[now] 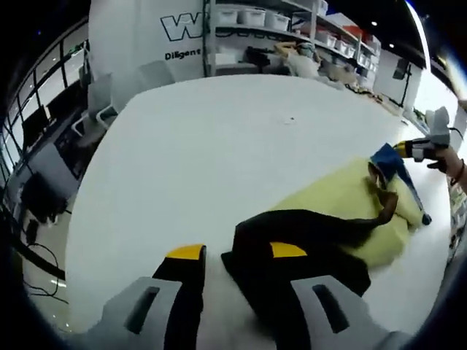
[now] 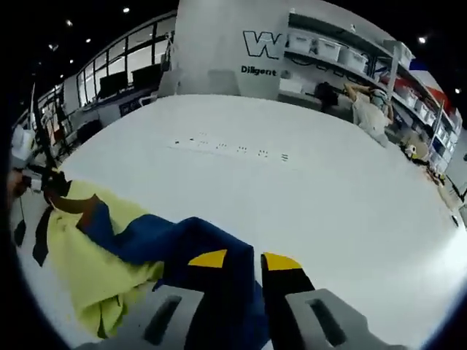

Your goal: Fold the garment on the visible template until the final outline fits inside the template.

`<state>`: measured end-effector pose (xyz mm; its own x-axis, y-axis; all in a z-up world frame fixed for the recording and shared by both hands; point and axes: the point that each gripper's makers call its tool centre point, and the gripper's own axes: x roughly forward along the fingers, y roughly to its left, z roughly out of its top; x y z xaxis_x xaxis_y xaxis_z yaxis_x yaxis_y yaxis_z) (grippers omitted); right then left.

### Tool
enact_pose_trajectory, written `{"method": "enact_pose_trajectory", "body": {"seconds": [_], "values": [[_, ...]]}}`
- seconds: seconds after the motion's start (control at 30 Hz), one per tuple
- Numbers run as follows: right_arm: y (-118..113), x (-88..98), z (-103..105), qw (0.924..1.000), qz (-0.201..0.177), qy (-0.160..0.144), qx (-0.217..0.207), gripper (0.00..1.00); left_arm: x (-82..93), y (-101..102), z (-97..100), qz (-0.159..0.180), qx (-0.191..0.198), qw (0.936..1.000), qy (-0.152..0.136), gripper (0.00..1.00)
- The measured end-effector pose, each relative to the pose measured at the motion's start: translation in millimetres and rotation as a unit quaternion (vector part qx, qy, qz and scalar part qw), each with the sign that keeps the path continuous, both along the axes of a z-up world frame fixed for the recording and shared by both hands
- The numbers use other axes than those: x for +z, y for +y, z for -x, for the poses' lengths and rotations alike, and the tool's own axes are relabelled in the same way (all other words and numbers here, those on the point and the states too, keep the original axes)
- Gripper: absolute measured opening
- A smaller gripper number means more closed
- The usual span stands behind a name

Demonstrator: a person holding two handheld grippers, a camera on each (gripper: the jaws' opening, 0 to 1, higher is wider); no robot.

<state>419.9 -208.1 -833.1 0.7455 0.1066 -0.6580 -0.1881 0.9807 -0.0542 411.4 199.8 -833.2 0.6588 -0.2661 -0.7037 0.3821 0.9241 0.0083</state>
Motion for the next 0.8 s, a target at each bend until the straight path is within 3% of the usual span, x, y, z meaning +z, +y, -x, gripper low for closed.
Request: {"method": "enact_pose_trajectory", "body": {"seconds": [0.07, 0.2, 0.23, 0.4, 0.6, 0.73, 0.77, 0.8], "values": [[16.4, 12.5, 6.9, 0.9992, -0.023, -0.016, 0.027, 0.27, 16.2, -17.4, 3.7, -0.012, -0.068, 0.9969, -0.037, 0.35], [45.7, 25.5, 14.7, 0.9943, -0.043, -0.028, 0.094, 0.34, 27.9, -44.8, 10.8, -0.003, -0.158, 0.9853, -0.065, 0.37], [51.7, 28.6, 15.6, 0.9926, -0.042, -0.034, 0.108, 0.36, 27.6, -50.7, 15.2, 0.003, -0.179, 0.9821, -0.059, 0.37], [85.1, 37.6, 23.6, 0.9824, -0.058, -0.042, 0.172, 0.41, 26.9, -62.1, 20.7, 0.027, -0.204, 0.9772, -0.053, 0.36], [116.4, 24.7, 30.7, 0.9672, -0.028, -0.027, 0.251, 0.42, 26.3, -77.3, 26.1, -0.005, -0.273, 0.9599, -0.066, 0.33], [123.6, 17.1, 30.1, 0.9645, -0.021, -0.019, 0.263, 0.35, 32.1, -83.3, 24.6, -0.009, -0.288, 0.9543, -0.081, 0.33], [126.2, 15.3, 29.2, 0.964, -0.022, -0.016, 0.265, 0.33, 36.5, -86.3, 22.6, -0.02, -0.301, 0.9481, -0.099, 0.34], [126.6, 14.8, 29.0, 0.964, -0.023, -0.015, 0.264, 0.31, 36.9, -86.6, 22.4, -0.022, -0.303, 0.9477, -0.1, 0.34]]}}
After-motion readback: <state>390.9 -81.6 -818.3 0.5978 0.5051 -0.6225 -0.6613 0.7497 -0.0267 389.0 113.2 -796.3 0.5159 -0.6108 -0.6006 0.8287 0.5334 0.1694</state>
